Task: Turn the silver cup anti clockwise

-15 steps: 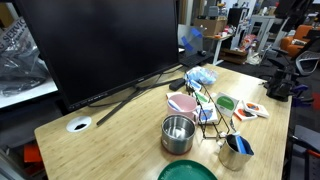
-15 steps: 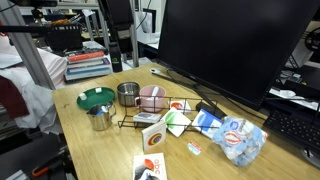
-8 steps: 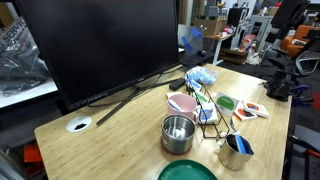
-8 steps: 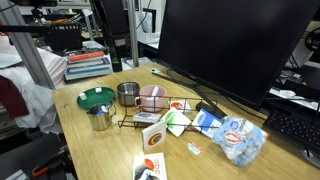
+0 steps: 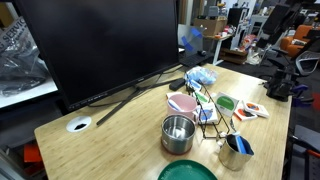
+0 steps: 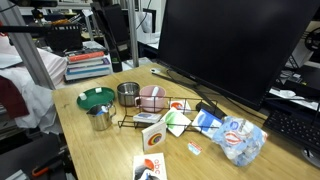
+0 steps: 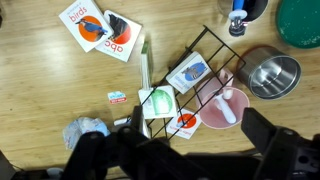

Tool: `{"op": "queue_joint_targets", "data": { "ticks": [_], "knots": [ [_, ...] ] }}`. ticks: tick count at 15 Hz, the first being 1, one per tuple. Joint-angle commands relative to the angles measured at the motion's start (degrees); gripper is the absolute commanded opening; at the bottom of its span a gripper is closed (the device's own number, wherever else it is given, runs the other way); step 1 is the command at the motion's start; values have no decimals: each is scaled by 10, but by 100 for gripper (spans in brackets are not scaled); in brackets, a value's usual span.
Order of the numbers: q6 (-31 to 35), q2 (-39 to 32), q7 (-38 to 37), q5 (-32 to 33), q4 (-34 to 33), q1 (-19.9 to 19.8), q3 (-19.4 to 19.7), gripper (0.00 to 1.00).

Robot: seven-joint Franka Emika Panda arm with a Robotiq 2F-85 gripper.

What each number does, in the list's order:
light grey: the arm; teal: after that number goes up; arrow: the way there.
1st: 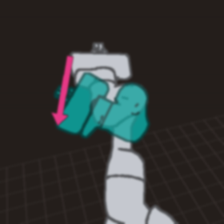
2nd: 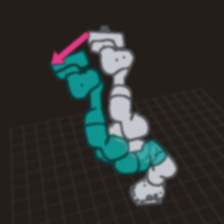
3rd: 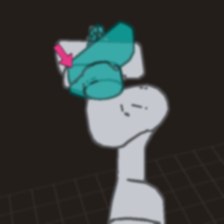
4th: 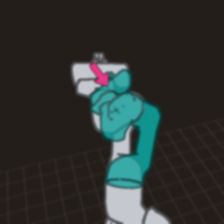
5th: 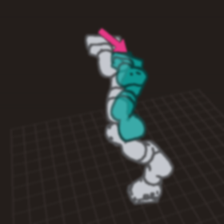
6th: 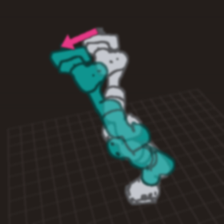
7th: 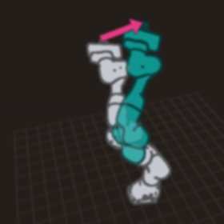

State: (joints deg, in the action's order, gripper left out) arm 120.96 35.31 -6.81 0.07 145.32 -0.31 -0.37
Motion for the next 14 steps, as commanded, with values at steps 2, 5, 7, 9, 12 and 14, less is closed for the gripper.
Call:
{"op": "queue_joint_targets", "data": {
  "ticks": [2, 5, 7, 9, 12, 14],
  "knots": [
    [1, -8, 4, -7, -5, 1, -6, 100],
    [11, -42, 12, -22, -10, 24, -17, 100],
    [13, -77, 11, -21, -16, 36, -30, 100],
    [27, -114, 20, -20, -20, 46, -35, 100],
    [41, -173, 34, -25, -36, 55, -36, 100],
    [34, -214, 47, -24, -52, 57, -37, 100]
  ]
}}
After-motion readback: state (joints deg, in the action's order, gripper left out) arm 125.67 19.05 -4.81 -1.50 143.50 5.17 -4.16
